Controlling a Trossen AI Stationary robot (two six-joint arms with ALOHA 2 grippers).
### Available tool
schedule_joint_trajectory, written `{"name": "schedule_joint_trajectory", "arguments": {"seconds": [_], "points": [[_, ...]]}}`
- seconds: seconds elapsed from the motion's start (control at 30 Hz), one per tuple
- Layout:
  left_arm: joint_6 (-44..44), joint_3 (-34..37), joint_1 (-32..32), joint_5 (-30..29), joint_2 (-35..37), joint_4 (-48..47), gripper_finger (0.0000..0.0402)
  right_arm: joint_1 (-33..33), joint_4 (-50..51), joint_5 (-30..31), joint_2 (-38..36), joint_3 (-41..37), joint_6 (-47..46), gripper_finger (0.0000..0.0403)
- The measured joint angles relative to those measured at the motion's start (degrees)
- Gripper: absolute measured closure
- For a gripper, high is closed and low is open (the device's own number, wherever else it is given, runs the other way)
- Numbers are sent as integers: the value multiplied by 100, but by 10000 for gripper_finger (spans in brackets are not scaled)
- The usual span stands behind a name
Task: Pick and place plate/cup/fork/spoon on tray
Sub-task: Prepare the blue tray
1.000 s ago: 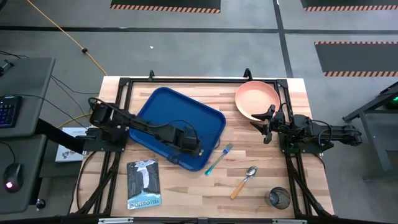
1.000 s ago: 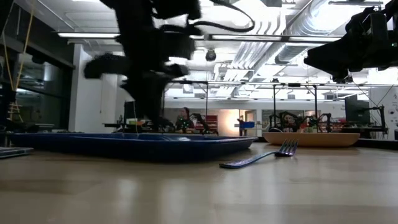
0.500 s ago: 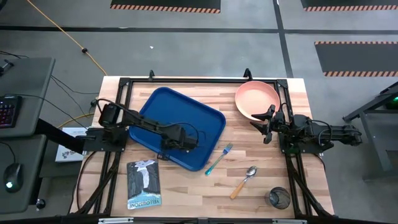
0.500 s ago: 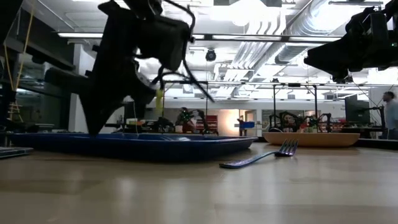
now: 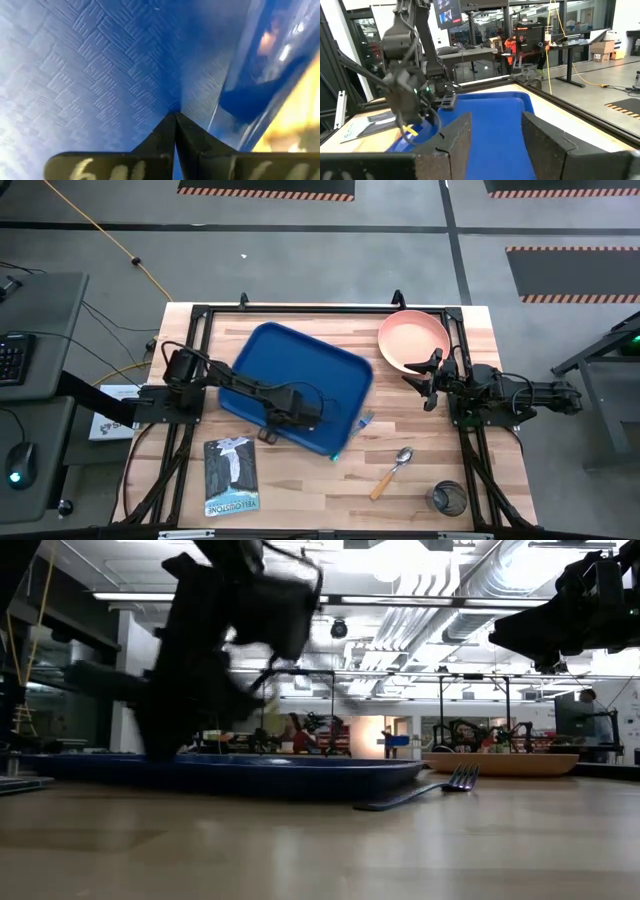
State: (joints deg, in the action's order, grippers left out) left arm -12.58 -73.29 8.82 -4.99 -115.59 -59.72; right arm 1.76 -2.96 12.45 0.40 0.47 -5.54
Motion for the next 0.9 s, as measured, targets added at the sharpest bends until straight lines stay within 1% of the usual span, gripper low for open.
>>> {"name": "schedule_joint_trajectory", "arguments": {"seconds": [0.07,0.23,0.43,0.6,0.73,0.83,0.9], "points": [[45,-11,-92,-48,0,427,401,0,2,0,0,0,0,238],[592,-11,-431,54,4,1160,401,0,0,0,0,-2,0,238],[1256,-11,-802,173,4,1221,401,0,0,2,0,-1,0,238],[1281,5,-868,-1,37,1190,401,-2,0,0,0,-2,0,238],[1202,76,-871,-179,360,1195,402,0,2,1,0,-1,0,238],[1187,93,-881,-515,758,1072,401,-2,2,0,0,-2,0,238],[1195,73,-881,-786,1153,1046,401,-2,0,0,0,-2,0,238]]}}
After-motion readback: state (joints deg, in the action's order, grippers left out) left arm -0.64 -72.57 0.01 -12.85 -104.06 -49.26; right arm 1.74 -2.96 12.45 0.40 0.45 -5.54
